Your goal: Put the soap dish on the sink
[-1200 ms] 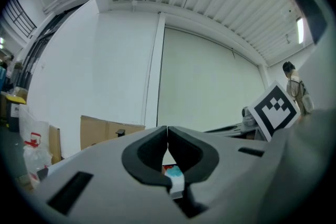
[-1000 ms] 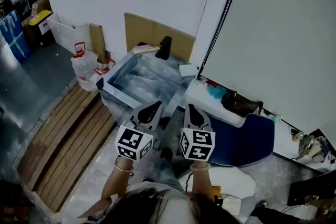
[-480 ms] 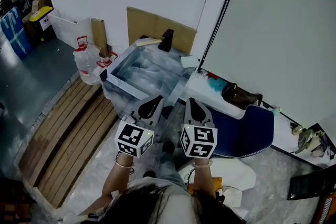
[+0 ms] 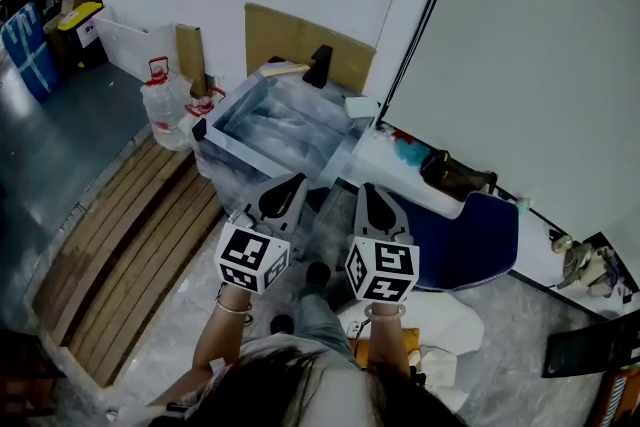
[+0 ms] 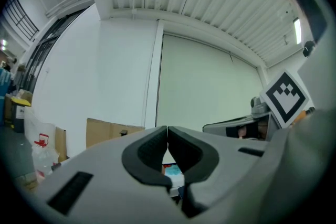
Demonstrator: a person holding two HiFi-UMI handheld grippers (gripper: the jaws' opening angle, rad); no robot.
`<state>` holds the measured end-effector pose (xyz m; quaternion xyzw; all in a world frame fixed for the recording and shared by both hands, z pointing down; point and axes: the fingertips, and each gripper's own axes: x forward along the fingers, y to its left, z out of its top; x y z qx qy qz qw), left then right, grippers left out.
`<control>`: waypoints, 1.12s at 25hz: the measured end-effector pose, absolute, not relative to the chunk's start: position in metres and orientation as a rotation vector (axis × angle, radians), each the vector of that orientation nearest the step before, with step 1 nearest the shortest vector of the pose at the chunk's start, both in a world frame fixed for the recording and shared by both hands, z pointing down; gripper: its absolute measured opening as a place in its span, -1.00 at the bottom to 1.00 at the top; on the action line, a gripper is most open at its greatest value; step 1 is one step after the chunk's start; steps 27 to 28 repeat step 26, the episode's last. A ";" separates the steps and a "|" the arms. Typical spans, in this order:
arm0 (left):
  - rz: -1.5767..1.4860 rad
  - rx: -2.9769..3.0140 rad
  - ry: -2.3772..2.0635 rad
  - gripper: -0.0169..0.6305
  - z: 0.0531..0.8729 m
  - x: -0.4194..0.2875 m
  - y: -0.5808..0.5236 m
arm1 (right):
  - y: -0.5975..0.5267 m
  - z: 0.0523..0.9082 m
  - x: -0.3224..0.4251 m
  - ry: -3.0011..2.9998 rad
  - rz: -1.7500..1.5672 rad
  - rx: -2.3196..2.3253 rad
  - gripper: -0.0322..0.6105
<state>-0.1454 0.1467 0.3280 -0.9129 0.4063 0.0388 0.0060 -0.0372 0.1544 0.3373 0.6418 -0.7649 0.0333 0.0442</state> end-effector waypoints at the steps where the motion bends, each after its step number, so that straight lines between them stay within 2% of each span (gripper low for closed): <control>1: 0.123 -2.858 1.274 -0.92 0.328 -0.146 0.148 | 0.157 0.337 -0.037 -2.338 0.100 1.960 -0.82; 28: 0.109 -2.915 1.213 -0.92 0.332 -0.133 0.147 | 0.158 0.337 -0.037 -2.320 0.130 1.945 -0.82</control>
